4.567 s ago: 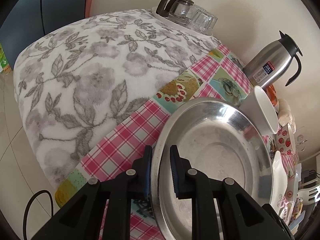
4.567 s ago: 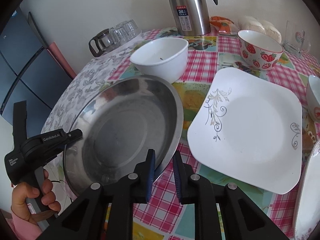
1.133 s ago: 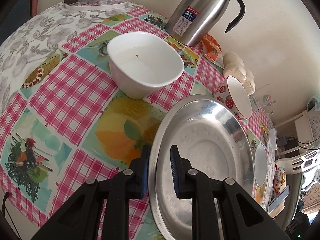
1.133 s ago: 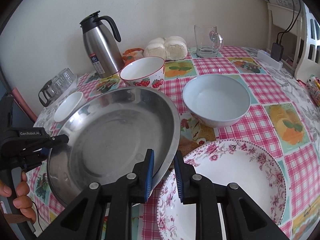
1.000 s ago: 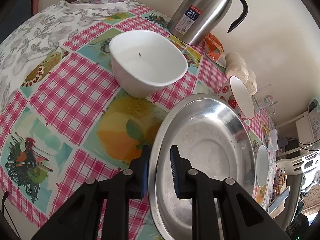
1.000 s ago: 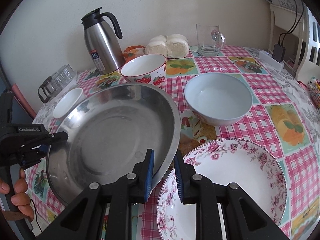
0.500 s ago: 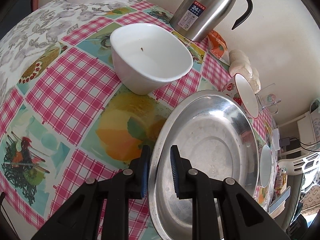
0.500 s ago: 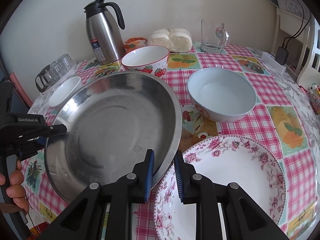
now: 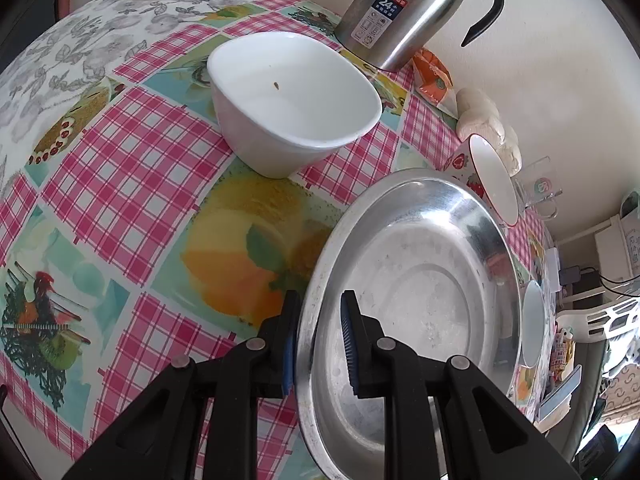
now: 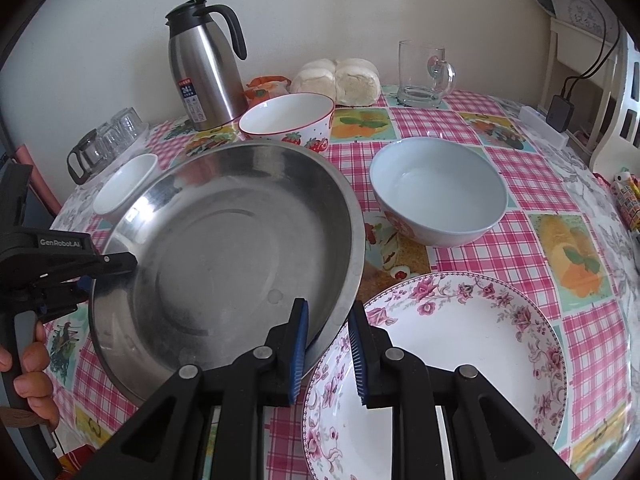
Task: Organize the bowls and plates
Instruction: 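Lower the steel basin onto the table with the left tool, then open the left tool and release the steel basin, then move the right tool to the pink-floral plate rim and close on it, then lift the pink-floral plate with the right tool toward the steel basin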
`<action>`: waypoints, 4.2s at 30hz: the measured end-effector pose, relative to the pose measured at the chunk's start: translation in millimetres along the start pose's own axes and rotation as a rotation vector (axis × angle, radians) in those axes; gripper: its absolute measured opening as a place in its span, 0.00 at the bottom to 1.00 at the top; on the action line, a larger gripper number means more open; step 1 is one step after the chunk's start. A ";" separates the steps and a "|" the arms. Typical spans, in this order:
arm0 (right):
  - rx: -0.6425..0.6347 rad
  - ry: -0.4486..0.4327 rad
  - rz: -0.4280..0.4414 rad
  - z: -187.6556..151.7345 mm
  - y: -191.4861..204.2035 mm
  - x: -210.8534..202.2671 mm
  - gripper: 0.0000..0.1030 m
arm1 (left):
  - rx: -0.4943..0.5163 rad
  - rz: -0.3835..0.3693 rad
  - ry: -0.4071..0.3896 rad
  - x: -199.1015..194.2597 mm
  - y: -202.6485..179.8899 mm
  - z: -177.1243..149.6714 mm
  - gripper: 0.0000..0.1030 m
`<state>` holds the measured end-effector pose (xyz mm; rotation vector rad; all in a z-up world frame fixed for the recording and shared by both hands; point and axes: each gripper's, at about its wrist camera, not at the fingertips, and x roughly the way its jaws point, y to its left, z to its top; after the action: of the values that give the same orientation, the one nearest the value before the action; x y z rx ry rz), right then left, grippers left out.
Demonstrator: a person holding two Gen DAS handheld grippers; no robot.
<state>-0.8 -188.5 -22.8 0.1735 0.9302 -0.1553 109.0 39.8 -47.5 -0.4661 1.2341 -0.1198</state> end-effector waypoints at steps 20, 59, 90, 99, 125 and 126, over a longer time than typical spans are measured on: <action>-0.007 -0.001 -0.002 -1.5 1.1 -3.8 0.32 | -0.006 0.036 -0.012 -12.8 0.1 -1.2 0.22; 0.061 -0.182 -0.132 10.2 -25.3 -43.0 1.00 | 0.310 0.153 -0.344 -77.6 -71.8 -30.7 0.99; 0.587 0.061 -0.225 -26.0 -164.2 -47.1 0.89 | 0.419 -0.193 0.142 -36.4 -155.1 -152.3 0.98; 0.597 0.178 -0.150 -34.8 -163.8 -25.2 0.62 | 0.331 -0.147 0.254 -4.9 -139.6 -161.2 0.82; 0.646 0.170 0.012 -50.4 -185.3 -9.7 0.24 | 0.244 -0.098 0.260 34.7 -119.2 -158.6 0.12; 0.647 0.165 0.024 -51.3 -186.5 -9.8 0.24 | 0.244 -0.098 0.255 35.5 -120.5 -158.4 0.12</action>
<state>-85.4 -358.8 -60.1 0.8047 1.0166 -0.4228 -6.7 -124.5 -69.5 -0.3039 1.4243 -0.4189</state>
